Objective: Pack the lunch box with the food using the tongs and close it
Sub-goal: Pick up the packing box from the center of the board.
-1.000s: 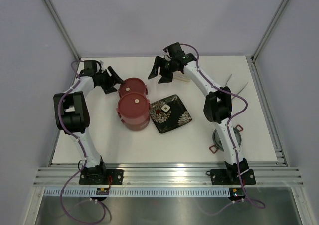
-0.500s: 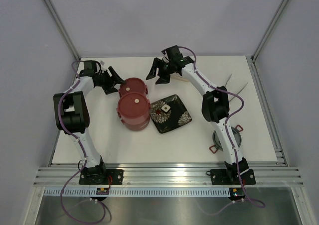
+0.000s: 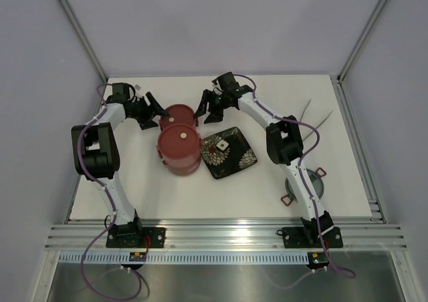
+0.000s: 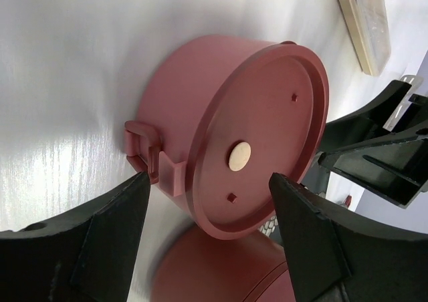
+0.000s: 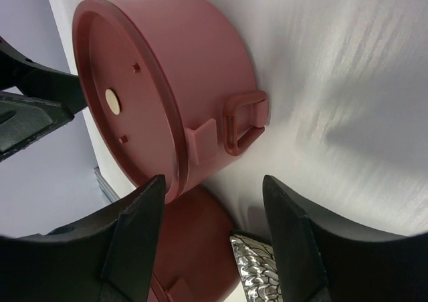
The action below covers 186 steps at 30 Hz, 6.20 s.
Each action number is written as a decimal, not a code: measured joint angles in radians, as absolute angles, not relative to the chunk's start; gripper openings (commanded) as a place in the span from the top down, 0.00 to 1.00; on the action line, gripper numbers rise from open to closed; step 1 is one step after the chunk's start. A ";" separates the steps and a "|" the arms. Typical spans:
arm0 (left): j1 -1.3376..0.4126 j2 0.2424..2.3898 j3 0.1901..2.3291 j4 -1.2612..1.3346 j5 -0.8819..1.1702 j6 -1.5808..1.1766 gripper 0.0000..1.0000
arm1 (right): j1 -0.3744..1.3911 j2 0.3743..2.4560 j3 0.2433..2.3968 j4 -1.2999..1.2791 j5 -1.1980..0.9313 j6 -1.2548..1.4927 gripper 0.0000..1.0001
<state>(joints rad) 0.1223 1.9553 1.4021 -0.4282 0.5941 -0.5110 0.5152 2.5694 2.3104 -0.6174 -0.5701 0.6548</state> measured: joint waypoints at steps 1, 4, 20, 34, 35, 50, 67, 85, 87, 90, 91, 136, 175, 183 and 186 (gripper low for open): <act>0.122 1.955 1.402 -0.428 0.595 -0.509 0.25 | 0.516 2.571 2.310 -0.611 -0.570 0.659 0.35; 0.122 1.955 1.403 -0.428 0.597 -0.505 0.25 | 0.516 2.571 2.311 -0.587 -0.572 0.663 0.37; 0.122 1.956 1.442 -0.439 0.616 -0.501 0.28 | 0.516 2.655 2.395 -0.541 -0.624 0.682 0.50; 0.124 1.966 1.460 -0.481 0.618 -0.482 0.30 | 0.518 2.672 2.431 -0.520 -0.624 0.694 0.56; 0.124 1.966 1.460 -0.481 0.618 -0.482 0.30 | 0.518 2.672 2.431 -0.520 -0.624 0.696 0.56; 0.126 1.966 1.458 -0.479 0.618 -0.475 0.33 | 0.523 2.672 2.431 -0.520 -0.629 0.696 0.57; 0.131 1.966 1.446 -0.469 0.619 -0.471 0.30 | 0.523 2.672 2.419 -0.513 -0.636 0.696 0.62; 0.131 1.968 1.428 -0.469 0.626 -0.467 0.35 | 0.523 2.672 2.419 -0.513 -0.637 0.696 0.63; 0.131 1.968 1.422 -0.463 0.625 -0.469 0.45 | 0.523 2.672 2.419 -0.513 -0.637 0.696 0.63; 0.138 1.968 1.405 -0.451 0.623 -0.469 0.49 | 0.522 2.672 2.419 -0.513 -0.635 0.695 0.63; 0.140 1.968 1.403 -0.449 0.624 -0.471 0.49 | 0.522 2.672 2.419 -0.513 -0.634 0.695 0.64; 0.149 1.959 1.365 -0.402 0.633 -0.507 1.00 | 0.516 2.669 2.420 -0.514 -0.631 0.694 1.00; 0.149 1.838 1.441 -0.457 0.660 -0.554 1.00 | 0.506 2.561 2.450 -0.521 -0.611 0.694 1.00; 0.149 1.819 1.460 -0.484 0.671 -0.574 1.00 | 0.503 2.536 2.451 -0.521 -0.609 0.696 1.00; 0.149 1.804 1.476 -0.494 0.674 -0.581 1.00 | 0.503 2.517 2.452 -0.521 -0.604 0.698 1.00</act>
